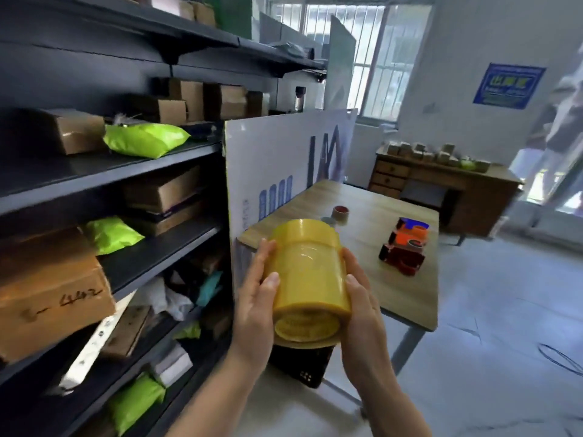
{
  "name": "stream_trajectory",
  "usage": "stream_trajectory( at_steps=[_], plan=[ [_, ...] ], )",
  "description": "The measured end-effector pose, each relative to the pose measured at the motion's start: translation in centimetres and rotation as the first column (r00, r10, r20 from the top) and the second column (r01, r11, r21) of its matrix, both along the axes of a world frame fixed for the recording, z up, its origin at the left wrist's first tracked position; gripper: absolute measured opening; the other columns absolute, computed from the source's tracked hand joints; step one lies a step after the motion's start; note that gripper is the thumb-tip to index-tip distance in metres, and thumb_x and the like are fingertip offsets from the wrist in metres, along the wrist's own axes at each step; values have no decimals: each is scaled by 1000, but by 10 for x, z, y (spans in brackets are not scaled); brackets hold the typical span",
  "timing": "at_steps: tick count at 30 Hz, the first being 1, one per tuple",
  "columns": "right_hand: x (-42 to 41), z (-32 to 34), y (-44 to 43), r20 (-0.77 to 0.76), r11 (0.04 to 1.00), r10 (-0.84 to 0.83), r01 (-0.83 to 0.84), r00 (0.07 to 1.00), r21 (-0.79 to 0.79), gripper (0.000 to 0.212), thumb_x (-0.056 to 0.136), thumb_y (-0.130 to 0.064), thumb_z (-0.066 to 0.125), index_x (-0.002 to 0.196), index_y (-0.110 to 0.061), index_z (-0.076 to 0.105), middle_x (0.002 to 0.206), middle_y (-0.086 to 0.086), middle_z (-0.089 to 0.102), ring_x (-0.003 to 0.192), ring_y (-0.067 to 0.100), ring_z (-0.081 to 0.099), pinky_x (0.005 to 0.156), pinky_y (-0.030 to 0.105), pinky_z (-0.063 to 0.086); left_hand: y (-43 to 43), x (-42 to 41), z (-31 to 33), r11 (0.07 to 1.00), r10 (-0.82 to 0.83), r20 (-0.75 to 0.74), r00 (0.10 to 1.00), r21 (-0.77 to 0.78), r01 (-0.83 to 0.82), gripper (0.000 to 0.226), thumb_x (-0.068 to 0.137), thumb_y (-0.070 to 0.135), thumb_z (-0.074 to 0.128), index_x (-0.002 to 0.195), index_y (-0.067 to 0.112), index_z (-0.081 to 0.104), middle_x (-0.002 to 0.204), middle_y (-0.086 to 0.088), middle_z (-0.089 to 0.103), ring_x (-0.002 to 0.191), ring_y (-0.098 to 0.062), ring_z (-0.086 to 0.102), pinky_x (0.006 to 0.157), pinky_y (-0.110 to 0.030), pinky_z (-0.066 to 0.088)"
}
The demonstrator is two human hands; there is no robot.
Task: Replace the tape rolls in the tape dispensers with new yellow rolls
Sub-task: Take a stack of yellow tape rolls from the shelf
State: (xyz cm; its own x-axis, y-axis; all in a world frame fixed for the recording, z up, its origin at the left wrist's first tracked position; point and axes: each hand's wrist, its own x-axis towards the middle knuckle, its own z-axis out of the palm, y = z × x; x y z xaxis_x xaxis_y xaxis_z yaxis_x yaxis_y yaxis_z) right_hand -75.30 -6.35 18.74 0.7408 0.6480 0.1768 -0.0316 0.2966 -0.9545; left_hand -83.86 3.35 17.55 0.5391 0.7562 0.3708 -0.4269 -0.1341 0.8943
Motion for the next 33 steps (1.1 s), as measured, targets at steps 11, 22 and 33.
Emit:
stream_trajectory(
  at_steps=[11,22,33],
  plan=[
    [186,-17,-23,24,960,-267,269,963,-77,36,104,-28,31,122,-55,48,119,-20,52,87,-9,65,60,13,54,-8,209,-16,968,-246,-27,969,-58,244,43,84,40,43,125,54,50,147,7,40,127,-22,48,99,-55,46],
    [355,-38,-71,-26,913,-394,388,919,-123,38,105,-27,32,135,-45,47,136,-7,50,105,12,63,67,20,57,-49,389,-32,928,-361,-101,927,-136,347,50,84,38,43,134,39,47,145,-1,41,124,-30,50,94,-57,49],
    [558,-55,-129,-40,928,-307,290,951,-233,38,104,-31,32,139,-43,42,125,-23,47,107,7,58,64,12,54,-113,581,-55,928,-301,-133,944,-270,258,53,81,39,45,134,37,49,141,-3,46,118,-29,55,89,-53,53]
  ],
)
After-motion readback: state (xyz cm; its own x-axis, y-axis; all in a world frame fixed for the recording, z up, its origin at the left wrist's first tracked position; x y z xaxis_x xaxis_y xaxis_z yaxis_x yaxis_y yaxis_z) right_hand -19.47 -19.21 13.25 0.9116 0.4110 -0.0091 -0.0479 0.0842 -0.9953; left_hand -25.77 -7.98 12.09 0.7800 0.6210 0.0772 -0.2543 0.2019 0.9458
